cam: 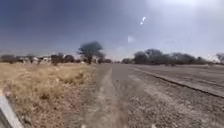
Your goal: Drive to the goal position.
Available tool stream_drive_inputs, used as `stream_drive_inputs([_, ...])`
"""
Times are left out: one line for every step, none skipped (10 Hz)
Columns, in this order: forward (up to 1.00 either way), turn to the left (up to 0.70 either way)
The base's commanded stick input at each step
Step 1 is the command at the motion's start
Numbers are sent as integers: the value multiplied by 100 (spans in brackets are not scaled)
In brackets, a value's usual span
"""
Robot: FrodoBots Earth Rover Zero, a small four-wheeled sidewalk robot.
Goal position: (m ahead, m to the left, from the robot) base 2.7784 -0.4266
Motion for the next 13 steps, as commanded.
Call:
stream_drive_inputs([70,-27])
stream_drive_inputs([70,0])
stream_drive_inputs([70,0])
stream_drive_inputs([70,0])
stream_drive_inputs([70,0])
stream_drive_inputs([70,0])
stream_drive_inputs([70,0])
stream_drive_inputs([70,11])
stream_drive_inputs([70,25])
stream_drive_inputs([70,30])
stream_drive_inputs([70,14])
stream_drive_inputs([70,0])
stream_drive_inputs([70,0])
